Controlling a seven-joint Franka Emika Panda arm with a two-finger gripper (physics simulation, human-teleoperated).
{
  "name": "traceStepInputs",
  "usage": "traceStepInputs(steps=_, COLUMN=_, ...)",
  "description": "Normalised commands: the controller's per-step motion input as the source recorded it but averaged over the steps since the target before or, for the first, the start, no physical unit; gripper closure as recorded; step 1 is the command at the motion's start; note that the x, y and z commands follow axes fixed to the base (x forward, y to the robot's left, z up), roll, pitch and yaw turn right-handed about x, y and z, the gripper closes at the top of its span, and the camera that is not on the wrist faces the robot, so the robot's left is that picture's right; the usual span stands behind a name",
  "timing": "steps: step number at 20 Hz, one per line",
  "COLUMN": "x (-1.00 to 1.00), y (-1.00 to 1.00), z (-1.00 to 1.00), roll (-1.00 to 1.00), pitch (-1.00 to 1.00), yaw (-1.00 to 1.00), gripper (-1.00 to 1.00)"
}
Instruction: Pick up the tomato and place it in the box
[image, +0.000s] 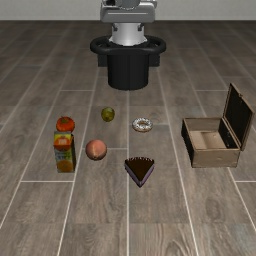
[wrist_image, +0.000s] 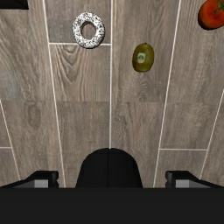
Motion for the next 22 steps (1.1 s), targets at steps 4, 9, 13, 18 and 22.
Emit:
traceStepInputs(steps=4, x=0.0, y=-1.0, z=0.0, roll=0.0, pitch=0.0, yaw=0.0, gripper=-1.0)
traceStepInputs(steps=9, x=0.0, y=-1.0, z=0.0, roll=0.0, pitch=0.0, yaw=0.0, gripper=-1.0)
traceStepInputs(steps=13, x=0.0, y=-1.0, z=0.0, roll=0.0, pitch=0.0, yaw=0.0, gripper=-1.0)
traceStepInputs(steps=18, x=0.0, y=-1.0, z=0.0, roll=0.0, pitch=0.0, yaw=0.0, gripper=-1.0)
traceStepInputs(steps=22, x=1.0, y=0.0, z=0.0, roll=0.0, pitch=0.0, yaw=0.0, gripper=-1.0)
